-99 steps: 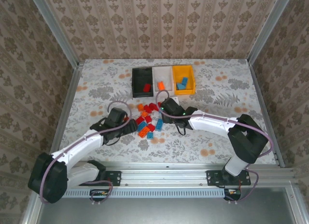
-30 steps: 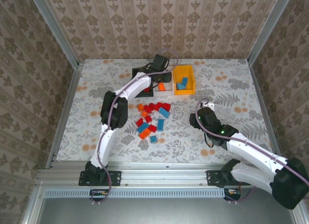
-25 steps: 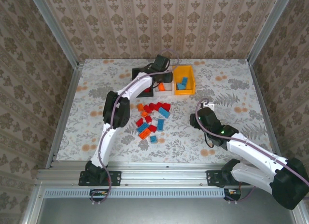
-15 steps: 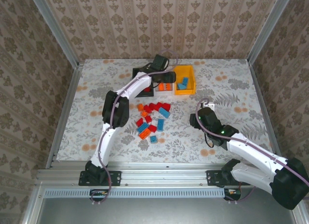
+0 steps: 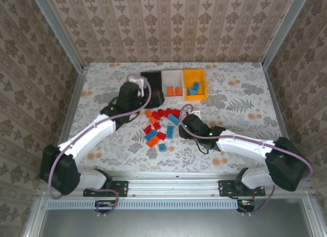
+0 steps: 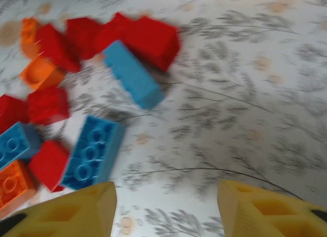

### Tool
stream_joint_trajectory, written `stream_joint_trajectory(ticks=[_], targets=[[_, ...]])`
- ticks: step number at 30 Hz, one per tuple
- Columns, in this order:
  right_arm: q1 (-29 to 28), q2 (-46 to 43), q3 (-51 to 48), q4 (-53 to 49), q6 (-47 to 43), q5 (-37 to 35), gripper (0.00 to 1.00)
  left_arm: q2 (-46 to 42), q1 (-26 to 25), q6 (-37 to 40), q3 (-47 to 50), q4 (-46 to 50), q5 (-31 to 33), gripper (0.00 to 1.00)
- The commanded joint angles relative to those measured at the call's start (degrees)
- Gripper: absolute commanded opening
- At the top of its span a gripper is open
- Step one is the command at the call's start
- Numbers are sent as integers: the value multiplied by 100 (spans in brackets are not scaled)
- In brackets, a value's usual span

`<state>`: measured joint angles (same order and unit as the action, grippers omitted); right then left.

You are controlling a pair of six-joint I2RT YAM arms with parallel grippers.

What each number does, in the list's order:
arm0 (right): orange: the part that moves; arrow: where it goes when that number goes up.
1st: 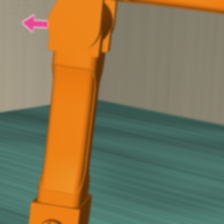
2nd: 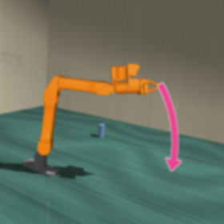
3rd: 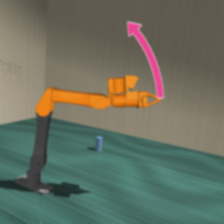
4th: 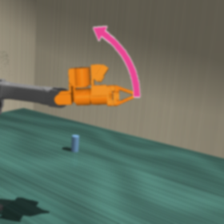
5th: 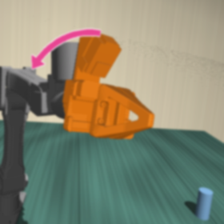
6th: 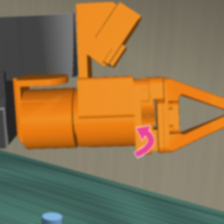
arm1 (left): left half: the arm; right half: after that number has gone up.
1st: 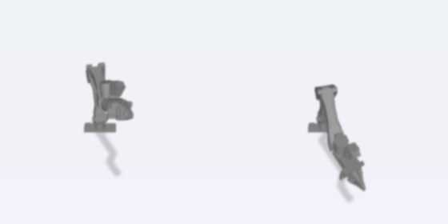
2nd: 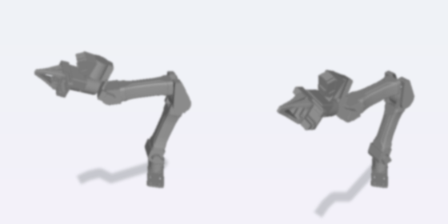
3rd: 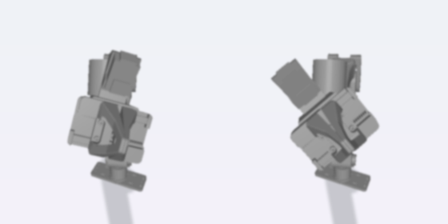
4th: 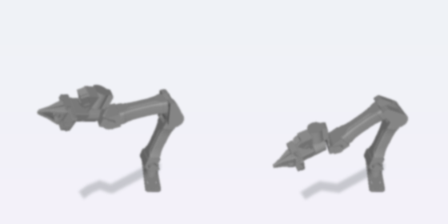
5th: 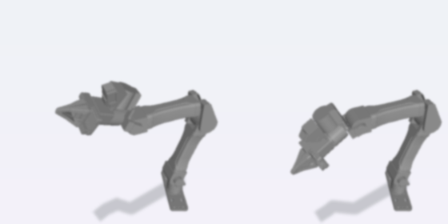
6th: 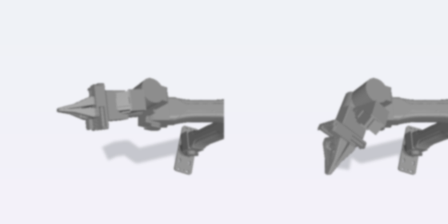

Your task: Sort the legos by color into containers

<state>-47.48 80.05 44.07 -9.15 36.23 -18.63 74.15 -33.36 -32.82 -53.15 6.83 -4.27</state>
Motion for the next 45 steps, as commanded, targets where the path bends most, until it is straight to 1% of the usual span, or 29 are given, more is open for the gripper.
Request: stream_joint_trajectory(ticks=[1, 3, 5, 8, 10, 12, 13, 15, 19, 25, 29, 35, 41, 45], targets=[[-297, 645, 579, -7, 69, 58, 42, -195, 145, -447, 1131, 413, 206, 92], [-486, 1051, 961, -155, 67, 0, 42, -494, 146, -548, 1750, 270, -1, 86], [-607, 1298, 1225, -355, 90, -287, 42, -729, 114, -562, 2114, 210, -213, 82], [-558, 1111, 1182, -522, 71, -742, 44, -914, 33, -342, 2275, 430, -181, 81], [-404, 856, 1039, -575, 38, -699, 49, -987, -1, -263, 2382, 451, -181, 82], [-228, 696, 900, -583, 47, -437, 55, -1046, -51, -259, 2485, 357, -248, 85], [-179, 677, 840, -591, 79, -318, 58, -1075, -89, -269, 2554, 243, -292, 87], [-173, 738, 791, -599, 145, -227, 62, -1126, -143, -377, 2674, 62, -337, 87], [-181, 1143, 894, -394, 290, 198, 65, -1256, -170, -547, 2782, 77, -208, 89], [-148, 1795, 1315, -174, 366, 349, 68, -1721, -144, -660, 2803, 607, 223, 94], [-118, 2256, 1690, -221, 322, 348, 69, -2192, -118, -698, 2907, 891, 260, 95], [25, 2686, 1994, -258, 461, 369, 67, -2924, -83, -659, 3055, 1336, 333, 96], [21, 2907, 2076, -314, 551, 376, 52, -3186, -56, -603, 3082, 1471, 395, 97], [-5, 2995, 2088, -402, 552, 377, 50, -3069, -47, -616, 3086, 1409, 364, 96]])
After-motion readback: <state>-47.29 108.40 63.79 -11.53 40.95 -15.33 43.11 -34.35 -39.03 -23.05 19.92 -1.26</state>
